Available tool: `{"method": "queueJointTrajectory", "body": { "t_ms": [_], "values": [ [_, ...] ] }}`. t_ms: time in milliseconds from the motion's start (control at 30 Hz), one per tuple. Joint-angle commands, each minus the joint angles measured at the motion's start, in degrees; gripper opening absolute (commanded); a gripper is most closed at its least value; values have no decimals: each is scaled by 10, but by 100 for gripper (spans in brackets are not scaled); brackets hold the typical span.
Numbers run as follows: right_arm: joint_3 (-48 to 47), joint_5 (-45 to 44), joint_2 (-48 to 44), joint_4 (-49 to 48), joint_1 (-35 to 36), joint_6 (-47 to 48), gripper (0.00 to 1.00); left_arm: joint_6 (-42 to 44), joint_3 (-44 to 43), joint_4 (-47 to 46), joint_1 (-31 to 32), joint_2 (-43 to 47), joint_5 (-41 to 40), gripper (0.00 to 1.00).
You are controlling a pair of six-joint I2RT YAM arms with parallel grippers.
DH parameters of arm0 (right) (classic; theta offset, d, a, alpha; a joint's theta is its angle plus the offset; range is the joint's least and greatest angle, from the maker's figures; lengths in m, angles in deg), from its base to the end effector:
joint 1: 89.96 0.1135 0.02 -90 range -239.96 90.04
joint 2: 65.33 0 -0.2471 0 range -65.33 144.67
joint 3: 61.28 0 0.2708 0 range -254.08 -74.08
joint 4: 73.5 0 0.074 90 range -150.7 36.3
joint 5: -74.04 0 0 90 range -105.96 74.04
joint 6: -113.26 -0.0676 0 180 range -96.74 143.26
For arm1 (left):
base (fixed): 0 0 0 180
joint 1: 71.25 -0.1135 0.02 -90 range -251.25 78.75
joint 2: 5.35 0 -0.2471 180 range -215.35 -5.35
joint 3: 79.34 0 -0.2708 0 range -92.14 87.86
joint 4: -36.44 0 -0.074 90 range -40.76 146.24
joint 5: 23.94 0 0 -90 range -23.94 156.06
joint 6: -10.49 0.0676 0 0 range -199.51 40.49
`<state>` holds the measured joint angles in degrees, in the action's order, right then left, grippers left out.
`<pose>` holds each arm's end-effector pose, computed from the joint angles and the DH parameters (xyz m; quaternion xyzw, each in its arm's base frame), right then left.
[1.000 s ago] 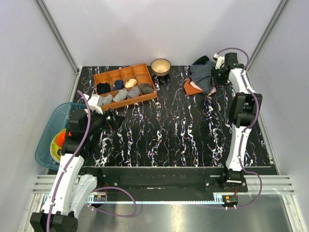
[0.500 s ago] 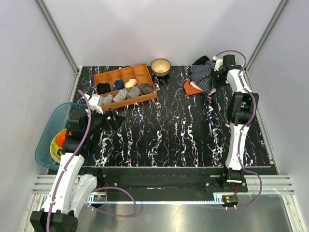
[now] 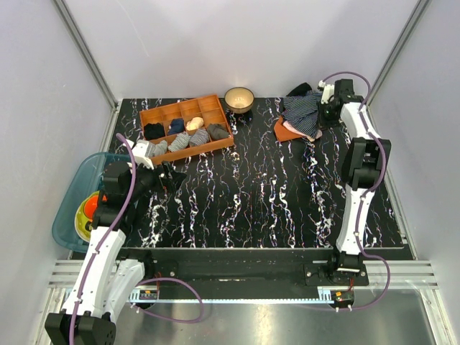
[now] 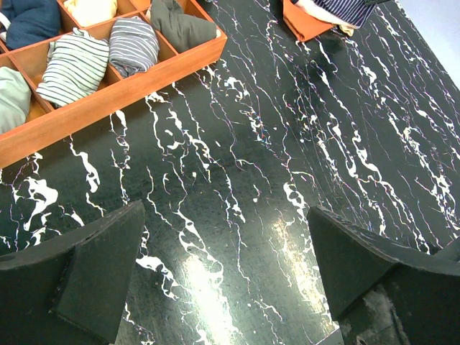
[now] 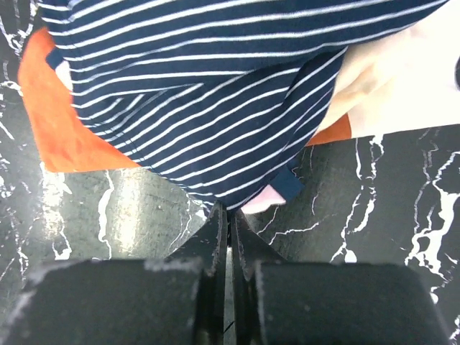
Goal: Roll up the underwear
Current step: Pick up the underwear from the corner of the board.
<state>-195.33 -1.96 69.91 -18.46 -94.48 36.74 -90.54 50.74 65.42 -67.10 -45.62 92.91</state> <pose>0.5434 -0.0266 0.1658 -0.1095 0.9441 0.0701 0.3030 0.2224 -0.0467 0.2742 0.0864 0.8001 -0.2620 0.5326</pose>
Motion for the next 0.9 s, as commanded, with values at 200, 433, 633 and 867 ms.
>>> {"method": "queueJointTrajectory", "body": {
  "t_ms": [200,433,633,867],
  "values": [
    [44,-9,-105,-25,-1,26,7,-7,-2,-29,-4,8,19,99],
    [57,-11,-147,-33,-1,29,0,-8,-1,-30,-4,7,18,99],
    [-5,-28,-234,-23,-1,43,0,-8,-1,-29,-4,6,17,99],
    [-204,-7,-278,34,-1,36,0,-8,-1,-28,-4,8,15,99]
  ]
}}
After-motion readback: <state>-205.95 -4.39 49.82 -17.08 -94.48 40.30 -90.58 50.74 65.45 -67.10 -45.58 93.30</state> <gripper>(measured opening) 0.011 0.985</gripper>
